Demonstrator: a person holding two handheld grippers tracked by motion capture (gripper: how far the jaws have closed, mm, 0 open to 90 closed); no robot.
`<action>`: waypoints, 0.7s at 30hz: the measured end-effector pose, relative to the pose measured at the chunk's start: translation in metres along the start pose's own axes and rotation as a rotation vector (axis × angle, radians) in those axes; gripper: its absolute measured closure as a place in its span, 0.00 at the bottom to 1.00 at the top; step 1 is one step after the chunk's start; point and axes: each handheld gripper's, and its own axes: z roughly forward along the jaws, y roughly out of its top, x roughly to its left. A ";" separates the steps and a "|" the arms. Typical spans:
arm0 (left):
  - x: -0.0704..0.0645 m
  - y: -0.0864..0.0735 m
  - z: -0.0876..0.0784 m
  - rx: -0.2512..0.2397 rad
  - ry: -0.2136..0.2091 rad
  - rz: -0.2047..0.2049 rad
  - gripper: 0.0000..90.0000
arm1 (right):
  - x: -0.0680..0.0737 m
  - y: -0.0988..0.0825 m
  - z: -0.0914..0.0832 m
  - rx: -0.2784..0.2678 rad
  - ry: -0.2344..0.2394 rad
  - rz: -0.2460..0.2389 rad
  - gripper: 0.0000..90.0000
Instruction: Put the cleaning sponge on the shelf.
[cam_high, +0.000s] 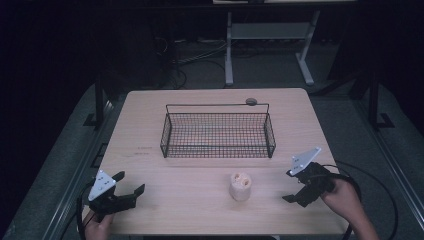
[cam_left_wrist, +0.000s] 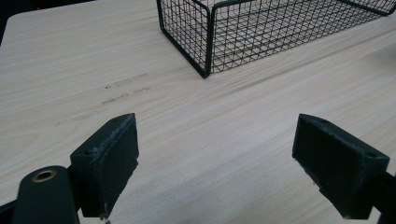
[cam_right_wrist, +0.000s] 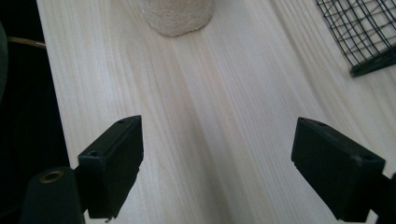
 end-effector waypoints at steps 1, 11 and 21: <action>0.000 0.000 0.000 0.001 0.000 -0.004 0.15 | 0.000 0.002 0.000 0.004 0.000 -0.004 0.18; 0.000 0.000 0.001 0.003 -0.002 -0.001 0.15 | 0.001 0.016 0.004 0.026 0.019 -0.035 0.18; 0.002 0.000 0.000 0.001 0.003 -0.006 0.15 | 0.001 0.027 0.005 0.030 0.026 -0.049 0.18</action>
